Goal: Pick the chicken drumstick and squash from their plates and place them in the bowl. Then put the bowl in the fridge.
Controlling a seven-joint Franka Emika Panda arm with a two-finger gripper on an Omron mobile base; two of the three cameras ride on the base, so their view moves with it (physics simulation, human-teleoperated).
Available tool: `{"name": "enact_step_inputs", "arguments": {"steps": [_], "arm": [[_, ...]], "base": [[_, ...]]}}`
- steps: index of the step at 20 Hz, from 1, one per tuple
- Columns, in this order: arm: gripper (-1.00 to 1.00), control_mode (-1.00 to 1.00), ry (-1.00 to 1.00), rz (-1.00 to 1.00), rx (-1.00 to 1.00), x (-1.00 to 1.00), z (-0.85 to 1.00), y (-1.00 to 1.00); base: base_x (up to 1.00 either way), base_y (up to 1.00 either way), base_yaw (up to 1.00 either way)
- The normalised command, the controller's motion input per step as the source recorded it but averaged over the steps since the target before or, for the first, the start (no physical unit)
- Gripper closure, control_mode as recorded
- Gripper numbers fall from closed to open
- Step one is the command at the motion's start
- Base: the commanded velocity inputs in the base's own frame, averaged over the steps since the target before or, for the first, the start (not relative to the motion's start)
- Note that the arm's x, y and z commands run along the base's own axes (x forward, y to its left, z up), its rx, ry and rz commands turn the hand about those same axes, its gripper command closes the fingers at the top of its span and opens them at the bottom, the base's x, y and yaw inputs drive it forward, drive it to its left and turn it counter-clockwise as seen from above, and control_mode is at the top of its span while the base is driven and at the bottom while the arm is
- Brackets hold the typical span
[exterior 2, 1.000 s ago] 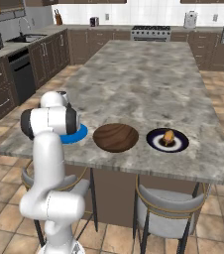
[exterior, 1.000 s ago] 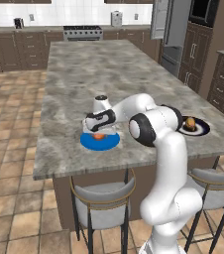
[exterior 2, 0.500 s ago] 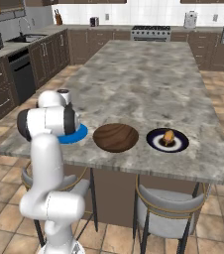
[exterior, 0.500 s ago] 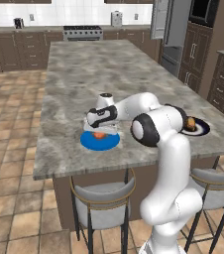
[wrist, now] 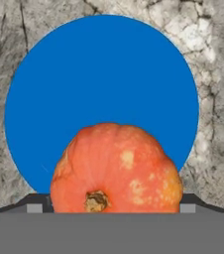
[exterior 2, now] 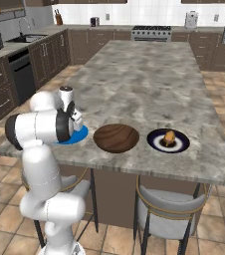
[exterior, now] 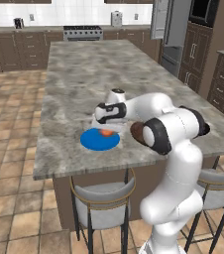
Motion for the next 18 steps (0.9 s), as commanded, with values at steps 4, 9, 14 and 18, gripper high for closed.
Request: {"name": "enact_step_inputs", "arguments": {"steps": [4,9,14,18], "arm": [[1.0,-1.0,0.0,0.12,0.0,-0.34,0.47,-0.32],[1.0,-1.0,-0.06,0.14,-0.06,-0.31,0.31,-0.49],[1.0,-1.0,-0.01,0.1,-0.06,-0.23,0.15,-0.59],[1.0,-1.0,-0.02,0.08,0.0,-0.24,0.07,-0.69]], "base": [[0.0,0.0,0.0],[0.0,0.0,0.0],[0.0,0.0,0.0],[0.0,0.0,0.0]]}}
